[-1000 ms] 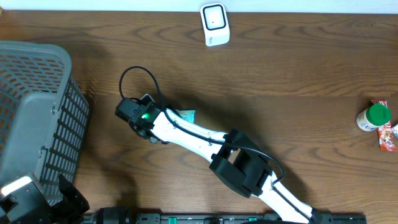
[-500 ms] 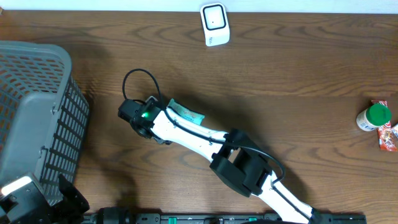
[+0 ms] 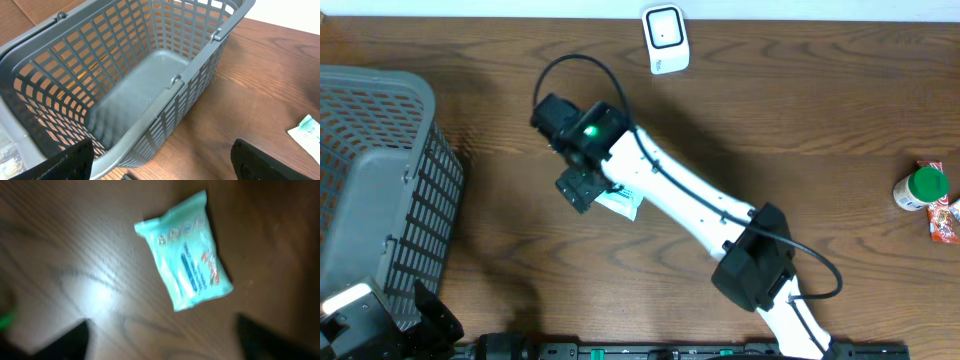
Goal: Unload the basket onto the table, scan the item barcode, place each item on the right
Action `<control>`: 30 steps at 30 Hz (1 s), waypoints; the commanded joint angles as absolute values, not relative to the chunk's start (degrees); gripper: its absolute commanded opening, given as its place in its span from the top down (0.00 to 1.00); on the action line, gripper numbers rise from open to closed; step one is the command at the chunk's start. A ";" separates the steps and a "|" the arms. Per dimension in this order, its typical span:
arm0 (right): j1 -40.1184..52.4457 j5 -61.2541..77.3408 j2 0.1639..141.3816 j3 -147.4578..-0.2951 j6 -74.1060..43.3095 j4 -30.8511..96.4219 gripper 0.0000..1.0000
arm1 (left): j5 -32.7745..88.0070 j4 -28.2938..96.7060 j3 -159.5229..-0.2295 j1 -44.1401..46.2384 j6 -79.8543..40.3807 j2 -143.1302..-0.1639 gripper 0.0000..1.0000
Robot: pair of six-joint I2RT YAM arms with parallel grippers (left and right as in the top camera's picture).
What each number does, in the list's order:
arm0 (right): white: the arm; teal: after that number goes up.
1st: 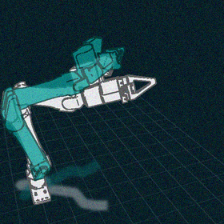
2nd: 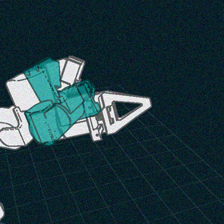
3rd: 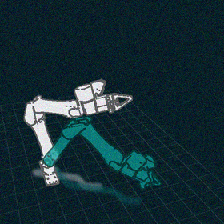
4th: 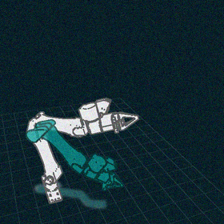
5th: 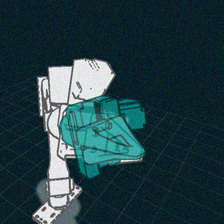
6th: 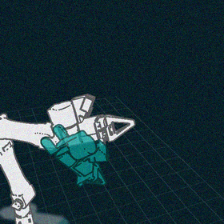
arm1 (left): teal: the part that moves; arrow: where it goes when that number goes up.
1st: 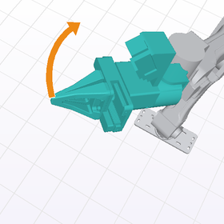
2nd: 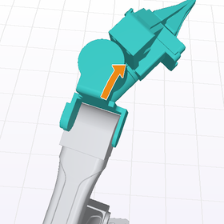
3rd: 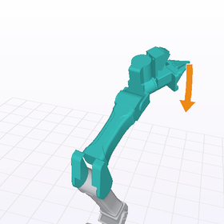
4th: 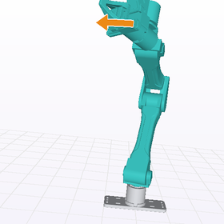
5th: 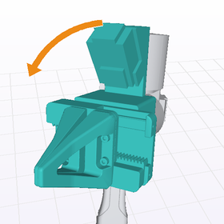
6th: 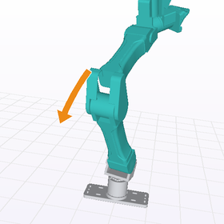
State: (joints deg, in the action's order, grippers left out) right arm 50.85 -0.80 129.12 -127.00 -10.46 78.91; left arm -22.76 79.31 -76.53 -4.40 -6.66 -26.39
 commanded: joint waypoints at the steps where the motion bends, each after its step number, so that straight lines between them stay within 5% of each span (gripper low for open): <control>1: 44.80 14.70 129.47 -127.04 -12.36 79.29 0.01 | -22.92 79.31 -76.71 -4.60 -6.76 -26.00 0.12; 6: 33.10 30.87 129.49 -126.21 -12.16 79.61 0.01 | -22.92 79.31 -76.71 -4.60 -6.76 -26.00 0.12; 13: 21.93 35.53 129.49 -116.97 -12.38 81.32 0.01 | -22.92 79.31 -76.71 -4.60 -6.76 -26.00 0.12; 30: 20.73 47.29 129.49 -83.35 -16.23 47.24 0.01 | -22.92 79.31 -76.71 -4.60 -6.76 -26.00 0.12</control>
State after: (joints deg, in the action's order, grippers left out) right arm 19.66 50.68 127.87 -88.38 -12.67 51.20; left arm -22.76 79.31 -76.53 -4.40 -6.66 -26.39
